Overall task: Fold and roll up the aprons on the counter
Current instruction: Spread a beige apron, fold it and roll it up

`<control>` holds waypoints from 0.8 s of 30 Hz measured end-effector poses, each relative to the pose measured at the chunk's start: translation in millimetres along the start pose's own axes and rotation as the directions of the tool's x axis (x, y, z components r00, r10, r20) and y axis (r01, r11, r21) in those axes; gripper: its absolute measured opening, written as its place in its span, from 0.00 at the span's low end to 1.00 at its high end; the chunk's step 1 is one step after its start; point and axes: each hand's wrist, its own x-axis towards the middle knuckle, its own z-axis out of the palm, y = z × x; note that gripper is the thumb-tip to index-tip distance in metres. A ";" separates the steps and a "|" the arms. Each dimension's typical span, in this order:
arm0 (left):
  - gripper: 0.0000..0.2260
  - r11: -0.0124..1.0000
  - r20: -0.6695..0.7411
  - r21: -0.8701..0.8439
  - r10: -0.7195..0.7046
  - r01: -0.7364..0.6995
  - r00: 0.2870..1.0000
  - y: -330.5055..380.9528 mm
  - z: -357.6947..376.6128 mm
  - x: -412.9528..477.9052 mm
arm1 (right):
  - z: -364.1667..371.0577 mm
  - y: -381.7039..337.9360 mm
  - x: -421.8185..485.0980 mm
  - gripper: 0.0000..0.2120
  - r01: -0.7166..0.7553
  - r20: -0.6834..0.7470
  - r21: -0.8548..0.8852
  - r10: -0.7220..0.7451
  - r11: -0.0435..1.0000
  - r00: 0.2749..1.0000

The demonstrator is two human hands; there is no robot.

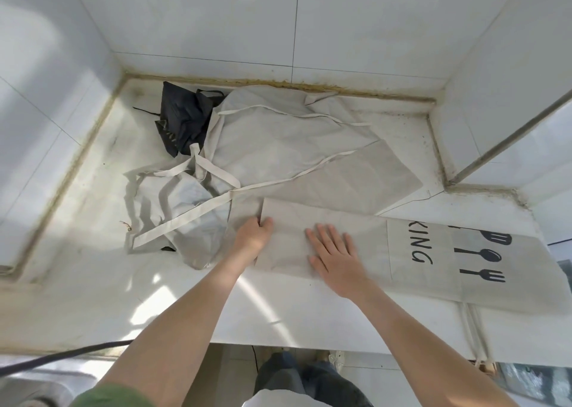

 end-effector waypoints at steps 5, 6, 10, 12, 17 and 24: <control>0.17 0.997 0.049 0.028 0.073 -0.075 0.996 -1.3 -5.6 1.4 | 1.8 -3.2 3.5 0.28 -0.010 0.015 -0.001 0.010 1.000 1.000; 0.16 0.995 0.033 0.051 0.088 -0.090 0.996 -0.1 -5.2 1.6 | 3.3 -2.9 5.0 0.28 -0.015 0.001 -0.001 0.015 1.000 1.000; 0.15 0.977 -0.025 0.173 0.131 -0.125 0.991 5.7 -7.2 -1.1 | 1.9 -4.2 8.7 0.31 -0.009 0.004 -0.009 0.009 1.000 1.000; 0.16 0.962 -0.038 0.234 0.156 -0.143 0.987 3.7 -11.6 -2.0 | 7.1 -0.4 10.4 0.32 0.028 -0.023 -0.017 -0.028 0.999 0.999; 0.18 0.961 0.417 -0.213 -0.071 0.174 0.906 -11.0 -30.7 -10.9 | 4.7 3.5 11.0 0.32 0.015 -0.068 0.011 -0.015 1.000 0.998; 0.09 0.930 0.563 -0.289 -0.028 0.228 0.826 -27.1 -50.3 -11.2 | 4.1 5.0 10.8 0.34 0.000 -0.069 0.019 0.002 1.000 0.998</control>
